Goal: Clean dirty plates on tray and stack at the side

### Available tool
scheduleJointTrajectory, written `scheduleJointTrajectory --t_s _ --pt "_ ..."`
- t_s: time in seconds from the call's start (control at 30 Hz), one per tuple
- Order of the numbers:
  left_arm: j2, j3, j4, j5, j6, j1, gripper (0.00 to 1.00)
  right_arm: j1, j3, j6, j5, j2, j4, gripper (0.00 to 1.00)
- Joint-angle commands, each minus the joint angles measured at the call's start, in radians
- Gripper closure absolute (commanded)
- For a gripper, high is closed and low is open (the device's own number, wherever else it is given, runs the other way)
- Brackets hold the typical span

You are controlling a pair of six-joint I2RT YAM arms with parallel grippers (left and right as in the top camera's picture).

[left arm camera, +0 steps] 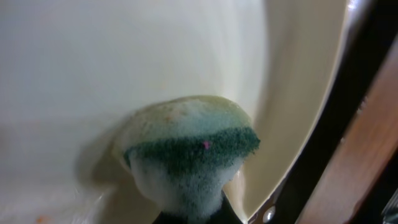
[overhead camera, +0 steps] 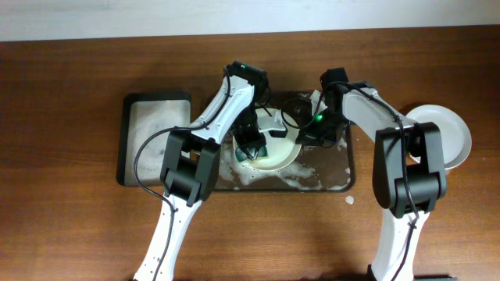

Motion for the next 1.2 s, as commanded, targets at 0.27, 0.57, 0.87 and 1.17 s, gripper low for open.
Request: scheduleJointTrajectory --t_s 0.27,0.57,0.87,1.17 --pt "0.042 -0.026 0.300 -0.101 -0.563 0.002 1.00 0.011 -0.041 0.008 0.080 0.045 -0.003 0.96" --pt "0.042 -0.026 0.322 -0.686 -1.332 0.002 0.99 0.011 -0.041 0.008 0.080 0.045 -0.003 0.96" --pt "0.042 -0.026 0.210 -0.882 -1.357 0.001 0.99 0.011 -0.041 0.008 0.080 0.045 -0.002 0.96" --pt "0.042 -0.026 0.118 -0.480 -1.100 0.001 0.99 0.011 -0.041 0.008 0.080 0.045 -0.003 0.96"
